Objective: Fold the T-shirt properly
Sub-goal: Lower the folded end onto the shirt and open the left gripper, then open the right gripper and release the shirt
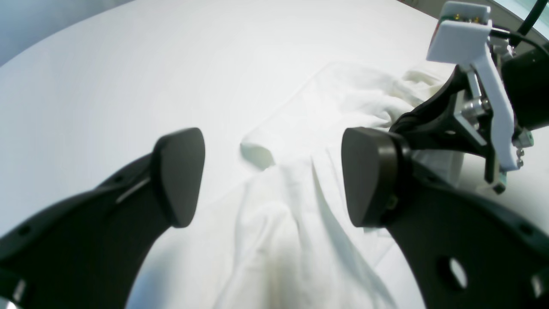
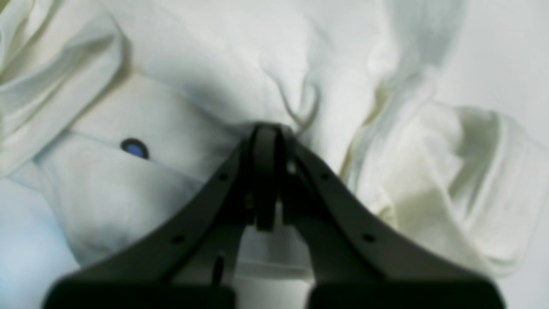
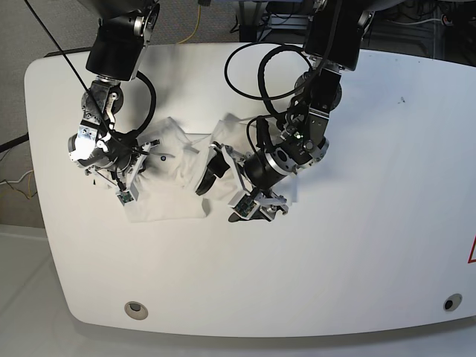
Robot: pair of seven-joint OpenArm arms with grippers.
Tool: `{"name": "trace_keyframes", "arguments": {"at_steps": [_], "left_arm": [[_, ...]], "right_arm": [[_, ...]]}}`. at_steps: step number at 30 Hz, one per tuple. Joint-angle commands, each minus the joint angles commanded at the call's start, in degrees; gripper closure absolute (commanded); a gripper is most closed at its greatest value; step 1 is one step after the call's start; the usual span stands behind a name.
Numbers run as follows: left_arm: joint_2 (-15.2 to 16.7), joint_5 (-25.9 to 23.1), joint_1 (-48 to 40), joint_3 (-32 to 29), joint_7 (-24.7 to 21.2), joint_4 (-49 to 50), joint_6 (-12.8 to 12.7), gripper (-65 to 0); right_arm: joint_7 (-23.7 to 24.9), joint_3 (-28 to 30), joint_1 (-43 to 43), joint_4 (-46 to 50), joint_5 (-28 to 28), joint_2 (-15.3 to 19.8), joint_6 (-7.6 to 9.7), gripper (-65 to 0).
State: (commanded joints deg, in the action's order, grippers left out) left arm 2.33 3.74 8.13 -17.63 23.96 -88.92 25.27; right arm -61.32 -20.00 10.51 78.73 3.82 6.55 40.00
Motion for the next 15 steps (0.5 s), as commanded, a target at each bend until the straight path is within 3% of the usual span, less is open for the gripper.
{"name": "trace_keyframes", "arguments": {"at_steps": [6,12,15], "left_arm": [[-3.6,0.0,-2.7,0.7,0.1,0.1,0.0,-45.5],[-4.4,-0.2,-5.3,3.1,0.1,0.5,0.0,-45.0],[-4.9,-0.2,-6.2,3.3,0.1,0.9,0.0,-37.9]], "right_arm": [[0.0,0.0,0.0,0.0,0.0,0.0,0.0,-1.6],[0.0,0.0,0.0,0.0,0.0,0.0,0.0,-1.6],[0.0,0.0,0.1,0.0,0.0,0.0,0.0,-1.6]]}}
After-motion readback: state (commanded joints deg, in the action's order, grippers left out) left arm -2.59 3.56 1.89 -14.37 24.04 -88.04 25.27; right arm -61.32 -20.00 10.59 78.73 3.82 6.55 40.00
